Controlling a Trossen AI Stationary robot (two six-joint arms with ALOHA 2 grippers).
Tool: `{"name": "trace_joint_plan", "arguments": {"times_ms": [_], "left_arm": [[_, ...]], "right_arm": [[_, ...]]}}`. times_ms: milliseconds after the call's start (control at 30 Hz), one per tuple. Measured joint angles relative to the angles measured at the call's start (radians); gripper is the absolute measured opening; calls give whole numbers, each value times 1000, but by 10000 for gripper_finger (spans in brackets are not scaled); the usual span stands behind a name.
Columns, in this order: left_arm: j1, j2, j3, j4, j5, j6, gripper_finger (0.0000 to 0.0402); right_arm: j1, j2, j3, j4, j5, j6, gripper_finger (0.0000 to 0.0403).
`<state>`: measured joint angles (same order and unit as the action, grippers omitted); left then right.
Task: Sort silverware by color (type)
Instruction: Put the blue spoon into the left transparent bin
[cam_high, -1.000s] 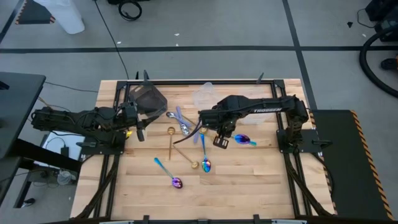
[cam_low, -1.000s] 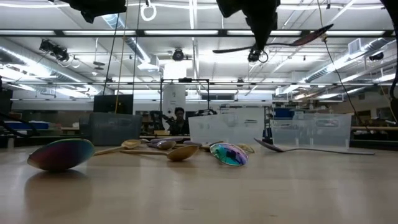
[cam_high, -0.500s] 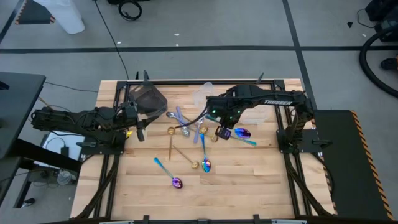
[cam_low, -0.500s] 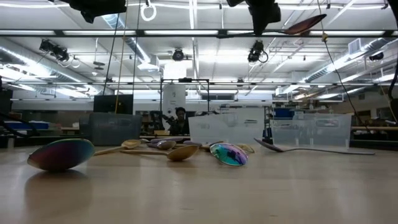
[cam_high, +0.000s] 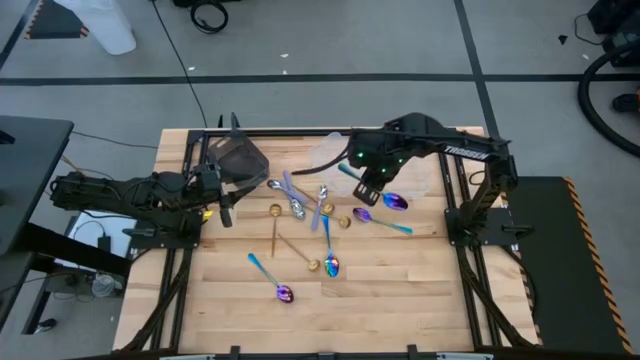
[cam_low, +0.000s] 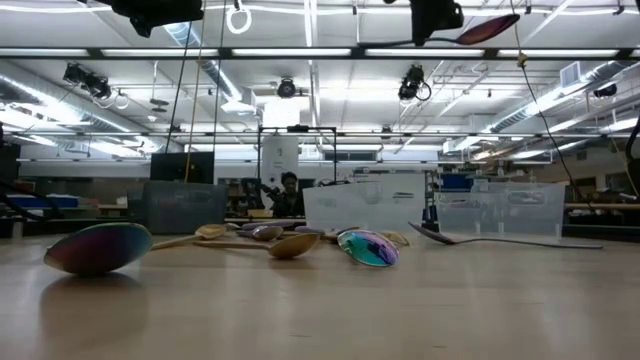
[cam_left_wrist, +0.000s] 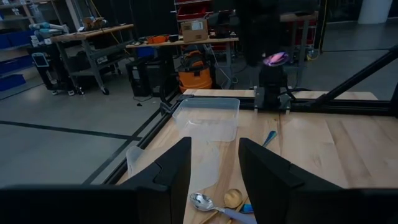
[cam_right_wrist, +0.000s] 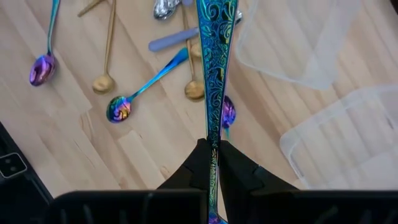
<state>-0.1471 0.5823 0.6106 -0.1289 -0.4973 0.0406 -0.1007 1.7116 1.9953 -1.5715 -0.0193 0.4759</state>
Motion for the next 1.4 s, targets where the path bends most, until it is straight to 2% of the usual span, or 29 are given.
{"name": "trace_joint_plan", "arguments": {"times_ms": [533, 900, 1400], "left_arm": [[0, 0, 0, 0, 0, 0, 141], [0, 0, 0, -3, 0, 0, 141], [0, 0, 0, -27, 0, -11, 141]], "right_arm": [[-118, -18, 170, 1, 1, -86, 25], [-245, -20, 171, 0, 86, -155, 25], [-344, -20, 143, 1, 193, -215, 25]]}}
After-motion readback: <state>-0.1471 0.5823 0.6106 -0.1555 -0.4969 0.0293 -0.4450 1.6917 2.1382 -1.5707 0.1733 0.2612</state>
